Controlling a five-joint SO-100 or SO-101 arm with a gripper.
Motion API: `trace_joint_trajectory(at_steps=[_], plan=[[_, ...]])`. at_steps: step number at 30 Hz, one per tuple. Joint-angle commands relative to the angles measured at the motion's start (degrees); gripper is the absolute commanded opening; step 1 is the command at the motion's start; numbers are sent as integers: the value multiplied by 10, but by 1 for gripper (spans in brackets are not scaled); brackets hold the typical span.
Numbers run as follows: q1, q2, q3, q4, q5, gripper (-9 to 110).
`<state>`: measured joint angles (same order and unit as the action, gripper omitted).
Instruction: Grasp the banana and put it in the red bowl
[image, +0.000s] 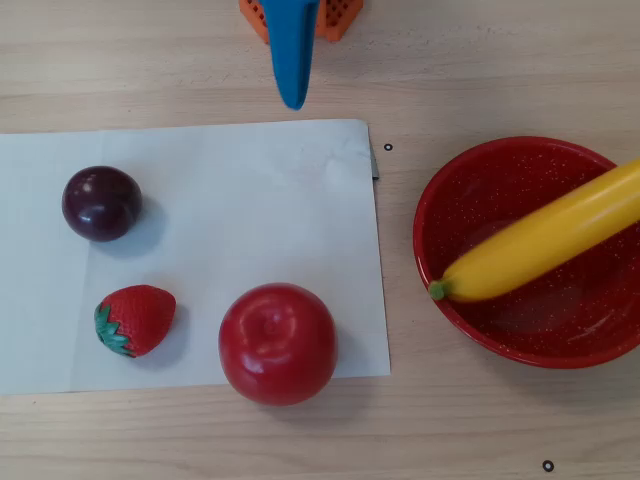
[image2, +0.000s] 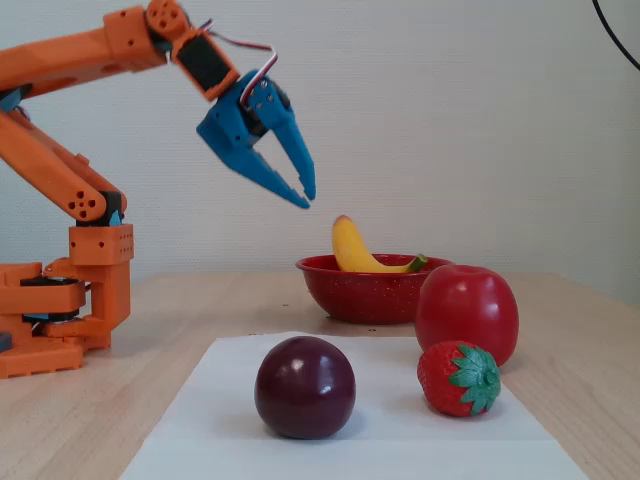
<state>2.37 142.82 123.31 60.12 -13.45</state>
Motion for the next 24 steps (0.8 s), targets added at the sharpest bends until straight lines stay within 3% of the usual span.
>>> trace_joint_trajectory(at_steps=[1, 10, 24], plan=[[-6, 70, 18, -61, 17, 0], [-13, 227, 258, -255, 10, 0], [-14, 418, 522, -410, 2, 0]])
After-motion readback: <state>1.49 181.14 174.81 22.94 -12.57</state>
